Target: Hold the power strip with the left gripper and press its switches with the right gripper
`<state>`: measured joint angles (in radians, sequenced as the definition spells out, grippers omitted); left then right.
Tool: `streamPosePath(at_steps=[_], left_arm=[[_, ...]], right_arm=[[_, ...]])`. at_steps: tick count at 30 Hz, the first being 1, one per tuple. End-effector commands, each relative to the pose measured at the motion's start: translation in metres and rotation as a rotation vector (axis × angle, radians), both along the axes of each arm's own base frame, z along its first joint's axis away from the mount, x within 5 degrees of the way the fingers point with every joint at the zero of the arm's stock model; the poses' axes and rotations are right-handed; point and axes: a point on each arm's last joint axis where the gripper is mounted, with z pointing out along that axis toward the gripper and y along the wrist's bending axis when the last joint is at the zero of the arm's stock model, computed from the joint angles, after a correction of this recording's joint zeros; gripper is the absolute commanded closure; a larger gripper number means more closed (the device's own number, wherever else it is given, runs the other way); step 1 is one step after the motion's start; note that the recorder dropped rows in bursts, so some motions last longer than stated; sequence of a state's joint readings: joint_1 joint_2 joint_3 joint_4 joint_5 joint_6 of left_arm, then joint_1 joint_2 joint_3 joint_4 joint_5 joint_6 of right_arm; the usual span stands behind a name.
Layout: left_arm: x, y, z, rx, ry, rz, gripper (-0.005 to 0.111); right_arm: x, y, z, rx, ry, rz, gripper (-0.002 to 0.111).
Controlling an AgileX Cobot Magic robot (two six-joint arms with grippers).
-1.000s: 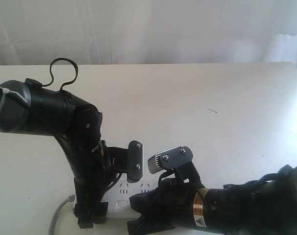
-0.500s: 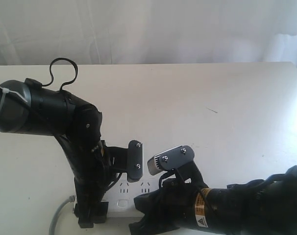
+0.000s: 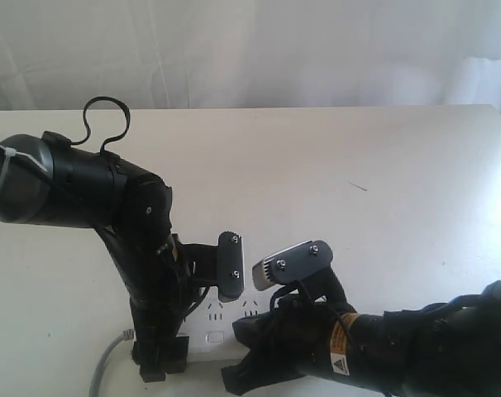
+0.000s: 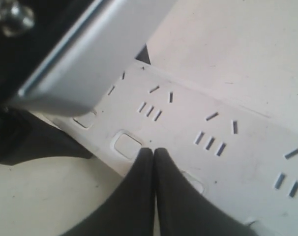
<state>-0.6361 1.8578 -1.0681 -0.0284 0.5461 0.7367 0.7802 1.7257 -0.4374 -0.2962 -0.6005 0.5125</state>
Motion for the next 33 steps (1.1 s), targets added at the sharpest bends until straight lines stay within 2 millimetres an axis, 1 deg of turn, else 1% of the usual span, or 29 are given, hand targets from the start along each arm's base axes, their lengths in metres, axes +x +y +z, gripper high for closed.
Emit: streamPosePath(at_steps=[1, 6, 14, 22, 28, 33], left_arm=[[-0.008, 0.007, -0.023, 0.085, 0.071, -0.057, 0.107], [-0.009, 0.007, -0.023, 0.091, 0.081, -0.057, 0.107], [-0.009, 0.007, -0.023, 0.091, 0.081, -0.057, 0.107], [-0.01, 0.008, -0.023, 0.1, 0.094, -0.058, 0.107], [-0.01, 0.008, -0.023, 0.1, 0.094, -0.058, 0.107], [-0.01, 0.008, -0.023, 0.1, 0.094, -0.058, 0.107]], right_arm=[[0.003, -0.003, 0.003, 0.031, -0.015, -0.034, 0.108], [0.003, -0.003, 0.008, 0.037, -0.026, -0.03, 0.108], [0.0, -0.009, -0.001, -0.055, 0.038, -0.046, 0.108], [-0.005, -0.013, -0.005, -0.065, 0.058, -0.047, 0.108], [-0.012, -0.008, -0.003, -0.029, 0.084, 0.044, 0.108], [-0.012, -0.009, -0.005, -0.054, 0.096, 0.044, 0.108]])
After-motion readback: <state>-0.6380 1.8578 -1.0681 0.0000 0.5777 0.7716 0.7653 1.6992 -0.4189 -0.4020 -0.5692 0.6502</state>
